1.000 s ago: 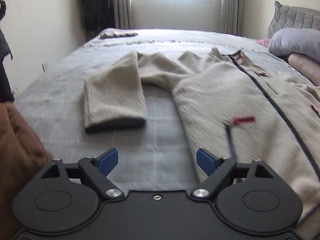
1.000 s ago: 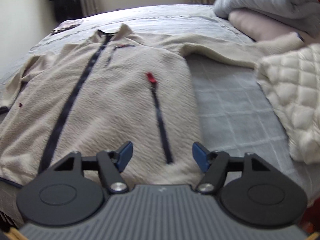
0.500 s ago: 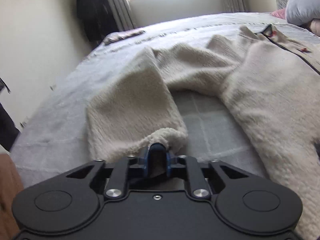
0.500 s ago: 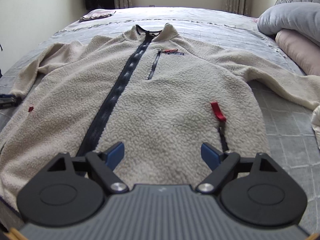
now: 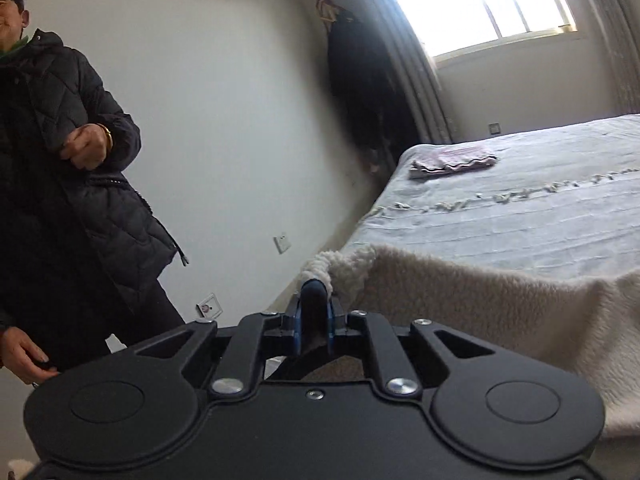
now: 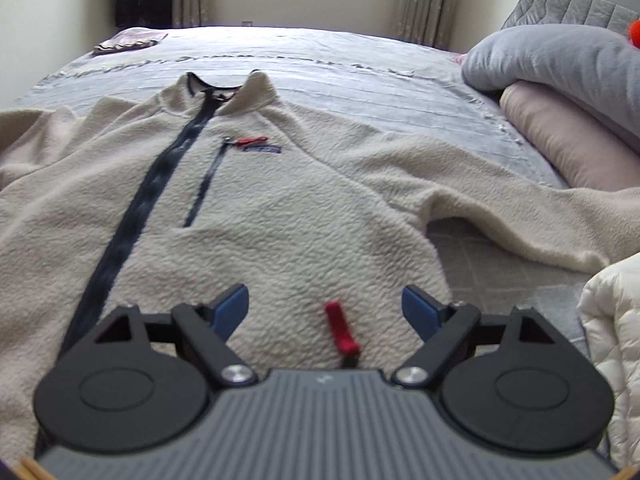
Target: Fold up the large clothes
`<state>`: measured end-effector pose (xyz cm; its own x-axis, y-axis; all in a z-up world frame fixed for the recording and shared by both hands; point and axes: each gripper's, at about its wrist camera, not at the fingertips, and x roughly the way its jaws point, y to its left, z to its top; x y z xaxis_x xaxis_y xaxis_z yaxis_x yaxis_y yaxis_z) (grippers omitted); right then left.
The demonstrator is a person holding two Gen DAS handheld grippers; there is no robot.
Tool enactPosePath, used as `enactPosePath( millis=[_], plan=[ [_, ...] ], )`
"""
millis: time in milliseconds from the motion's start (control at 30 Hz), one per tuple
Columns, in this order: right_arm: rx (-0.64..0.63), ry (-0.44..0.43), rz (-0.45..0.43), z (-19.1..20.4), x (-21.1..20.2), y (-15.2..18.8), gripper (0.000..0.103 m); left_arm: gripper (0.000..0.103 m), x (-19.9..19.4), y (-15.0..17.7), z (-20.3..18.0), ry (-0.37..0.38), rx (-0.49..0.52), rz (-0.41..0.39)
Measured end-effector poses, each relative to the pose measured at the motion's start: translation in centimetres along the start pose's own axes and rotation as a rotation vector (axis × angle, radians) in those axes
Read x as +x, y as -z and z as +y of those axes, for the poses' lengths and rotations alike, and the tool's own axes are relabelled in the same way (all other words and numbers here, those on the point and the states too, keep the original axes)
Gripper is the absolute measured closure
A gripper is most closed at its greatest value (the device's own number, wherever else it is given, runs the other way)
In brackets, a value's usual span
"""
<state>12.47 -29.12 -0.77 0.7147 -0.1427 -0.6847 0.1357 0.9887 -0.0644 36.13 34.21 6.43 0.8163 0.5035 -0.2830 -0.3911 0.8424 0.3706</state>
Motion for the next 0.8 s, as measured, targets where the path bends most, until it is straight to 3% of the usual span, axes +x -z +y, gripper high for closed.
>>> enactPosePath(
  millis=[167,267,300,333,367,400,533,667,800],
  plan=[
    [0.009,0.036,0.005,-0.7,0.8,-0.5,0.020,0.090,6.2,-1.1,0.5,-0.092,-0.054,0.010],
    [0.001,0.041,0.007,-0.8,1.0,-0.7,0.020,0.076,8.2,-1.0,-0.1,-0.144,-0.072,-0.007],
    [-0.007,0.044,0.006,-0.8,1.0,-0.8,0.020,0.066,8.2,-0.9,-0.4,-0.171,-0.086,-0.007],
    [-0.016,0.048,0.003,-0.8,1.0,-0.9,0.020,0.045,7.9,-0.6,-0.6,-0.196,-0.104,-0.011],
    [-0.024,0.050,-0.002,-0.9,1.0,-0.9,0.020,0.033,7.5,-0.3,-0.8,-0.199,-0.126,-0.015],
    [-0.027,0.052,-0.008,-1.1,0.9,-1.0,0.019,0.022,7.0,0.2,-1.2,-0.169,-0.141,-0.015],
    [-0.011,0.059,-0.018,-2.7,1.0,-1.4,0.017,0.022,6.1,1.8,-4.3,0.008,-0.092,0.104],
    [0.036,0.087,-0.048,-5.9,-0.1,-1.9,0.016,0.021,2.8,3.2,-8.3,0.182,-0.059,0.160],
    [0.108,0.140,-0.088,-10.8,-2.2,-2.6,0.011,0.008,-1.7,3.6,-12.1,0.346,-0.026,0.188]
  ],
)
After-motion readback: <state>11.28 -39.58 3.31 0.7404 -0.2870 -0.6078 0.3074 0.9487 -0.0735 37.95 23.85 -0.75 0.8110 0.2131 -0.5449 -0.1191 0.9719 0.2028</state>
